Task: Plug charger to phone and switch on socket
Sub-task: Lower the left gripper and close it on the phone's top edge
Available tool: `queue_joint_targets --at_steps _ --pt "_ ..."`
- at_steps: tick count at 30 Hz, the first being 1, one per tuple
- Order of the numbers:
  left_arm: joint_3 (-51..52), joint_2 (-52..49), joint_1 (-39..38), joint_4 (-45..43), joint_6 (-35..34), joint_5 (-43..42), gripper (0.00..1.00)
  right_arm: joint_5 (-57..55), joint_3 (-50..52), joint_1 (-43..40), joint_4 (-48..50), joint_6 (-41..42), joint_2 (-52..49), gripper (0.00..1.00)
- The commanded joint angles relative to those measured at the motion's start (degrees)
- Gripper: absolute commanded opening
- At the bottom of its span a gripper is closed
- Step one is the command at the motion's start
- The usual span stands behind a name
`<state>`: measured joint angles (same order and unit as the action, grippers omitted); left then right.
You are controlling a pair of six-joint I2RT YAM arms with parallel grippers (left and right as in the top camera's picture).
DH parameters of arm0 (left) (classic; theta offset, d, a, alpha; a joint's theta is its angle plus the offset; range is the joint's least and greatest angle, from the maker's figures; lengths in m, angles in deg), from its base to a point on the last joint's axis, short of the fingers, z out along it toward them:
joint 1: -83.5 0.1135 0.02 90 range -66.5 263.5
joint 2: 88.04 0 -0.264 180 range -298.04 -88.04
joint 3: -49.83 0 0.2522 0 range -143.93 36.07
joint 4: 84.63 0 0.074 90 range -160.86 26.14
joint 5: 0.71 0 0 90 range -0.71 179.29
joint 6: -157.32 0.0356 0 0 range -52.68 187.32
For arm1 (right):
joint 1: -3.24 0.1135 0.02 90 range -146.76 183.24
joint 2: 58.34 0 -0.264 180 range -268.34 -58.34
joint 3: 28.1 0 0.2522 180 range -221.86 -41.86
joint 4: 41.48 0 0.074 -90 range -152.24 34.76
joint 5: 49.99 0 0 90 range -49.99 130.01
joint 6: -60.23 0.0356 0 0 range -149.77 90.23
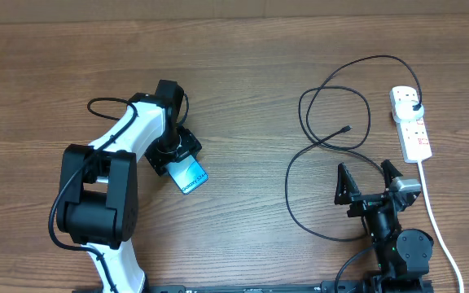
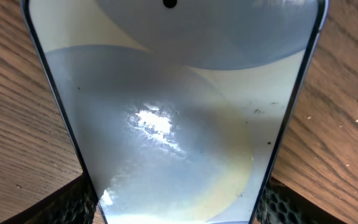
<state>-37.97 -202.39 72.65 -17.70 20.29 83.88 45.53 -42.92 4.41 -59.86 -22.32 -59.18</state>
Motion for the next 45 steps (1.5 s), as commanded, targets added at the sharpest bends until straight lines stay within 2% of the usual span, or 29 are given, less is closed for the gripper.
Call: queue_joint_targets --at_steps 1,14,22,27,45 --pt "1.66 -4.44 -0.04 -2.19 3.37 -1.66 0.62 -0.35 0.59 -0.22 0.22 -0.24 0.66 1.0" --pt "1.4 -4.42 -0.04 -1.05 5.31 -2.12 0.59 -0.35 0.59 -0.22 0.24 -0.24 0.66 1.0" --pt "0.0 -4.42 -0.04 2.69 5.97 -2.54 0.57 -0.33 0.59 -0.22 0.24 -0.24 0.66 1.0" --pt "-1.84 -4.42 0.0 4.33 8.79 -5.44 0.56 -0.35 0.59 -0.22 0.22 -0.24 0.66 1.0" --pt "-10.32 -4.42 0.0 14.62 14.88 -7.34 0.55 -0.35 0.59 -0.22 0.22 -0.24 0.66 1.0"
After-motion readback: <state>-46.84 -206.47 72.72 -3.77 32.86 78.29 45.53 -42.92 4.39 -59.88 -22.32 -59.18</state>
